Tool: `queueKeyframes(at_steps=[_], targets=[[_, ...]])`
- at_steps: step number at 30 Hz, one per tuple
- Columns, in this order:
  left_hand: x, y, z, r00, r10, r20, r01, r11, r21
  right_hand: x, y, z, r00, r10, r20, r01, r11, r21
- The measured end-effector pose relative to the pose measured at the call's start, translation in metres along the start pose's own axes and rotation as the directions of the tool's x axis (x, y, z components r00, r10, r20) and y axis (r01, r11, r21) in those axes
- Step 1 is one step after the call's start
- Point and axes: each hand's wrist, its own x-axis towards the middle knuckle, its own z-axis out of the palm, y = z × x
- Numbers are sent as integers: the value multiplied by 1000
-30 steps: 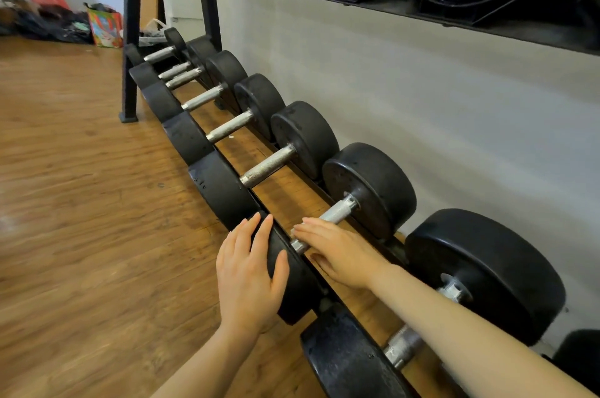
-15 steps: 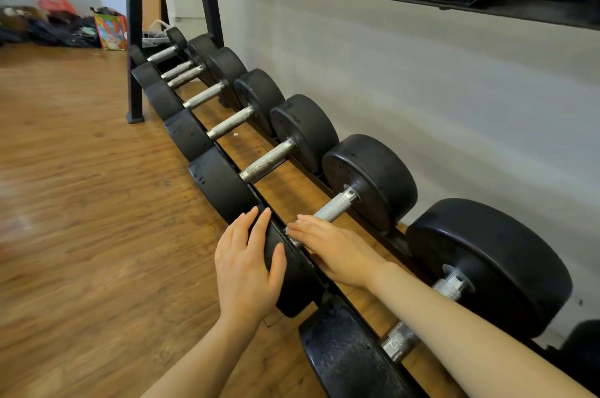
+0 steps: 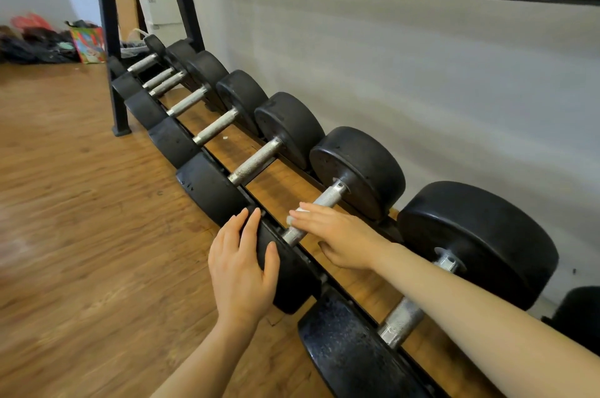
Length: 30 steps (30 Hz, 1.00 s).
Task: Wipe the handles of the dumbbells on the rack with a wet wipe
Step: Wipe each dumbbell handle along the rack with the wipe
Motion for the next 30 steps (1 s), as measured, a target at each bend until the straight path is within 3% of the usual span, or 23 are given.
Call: queueKeyframes(at_steps=[5, 11, 16, 24, 30], targets=[[-1, -1, 1, 1000, -4, 5, 4, 1000, 7, 2, -4, 9, 998, 40, -48, -37, 997, 72], [-1, -1, 1, 1000, -19, 9, 19, 1000, 5, 7, -6, 20, 956, 155, -248, -114, 978, 172], [-1, 0, 0, 999, -38, 21, 38, 999, -3, 10, -9, 17, 901, 184, -393, -157, 982, 101], [-2, -1, 1, 999, -44, 24, 44, 999, -6, 14, -17, 22, 850, 341, -403, -238, 929, 283], [-1, -1, 1, 999, -43, 20, 43, 999, -2, 12, -29, 33, 862, 323, -392, -230, 936, 266]])
